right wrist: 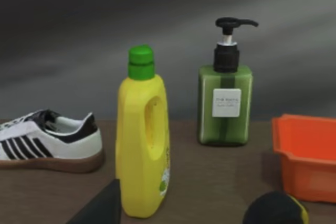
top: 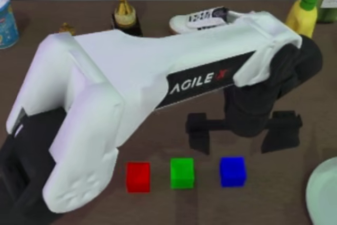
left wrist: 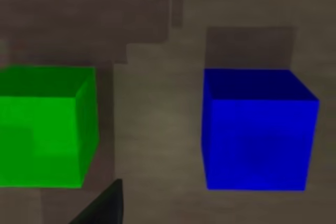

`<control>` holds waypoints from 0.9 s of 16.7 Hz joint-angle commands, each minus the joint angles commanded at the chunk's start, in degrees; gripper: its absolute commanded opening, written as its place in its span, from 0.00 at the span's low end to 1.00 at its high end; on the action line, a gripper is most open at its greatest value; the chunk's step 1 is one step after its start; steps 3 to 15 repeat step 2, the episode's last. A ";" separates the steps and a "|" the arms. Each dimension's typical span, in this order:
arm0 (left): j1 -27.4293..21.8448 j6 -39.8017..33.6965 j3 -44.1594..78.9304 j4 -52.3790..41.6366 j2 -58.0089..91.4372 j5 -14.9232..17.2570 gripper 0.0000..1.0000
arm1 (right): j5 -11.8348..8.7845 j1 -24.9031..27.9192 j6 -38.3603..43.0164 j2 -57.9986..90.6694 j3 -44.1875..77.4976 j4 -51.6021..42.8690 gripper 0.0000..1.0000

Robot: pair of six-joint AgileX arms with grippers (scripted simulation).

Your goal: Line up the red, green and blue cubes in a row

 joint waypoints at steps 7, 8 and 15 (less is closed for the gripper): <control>0.17 -0.01 0.86 -1.00 -0.50 -0.05 1.00 | 0.00 0.00 0.00 0.00 0.00 0.00 1.00; 0.17 -0.01 0.86 -1.00 -0.50 -0.05 1.00 | 0.00 0.00 0.00 0.00 0.00 0.00 1.00; 0.17 -0.01 0.86 -1.00 -0.50 -0.05 1.00 | 0.00 0.00 0.00 0.00 0.00 0.00 1.00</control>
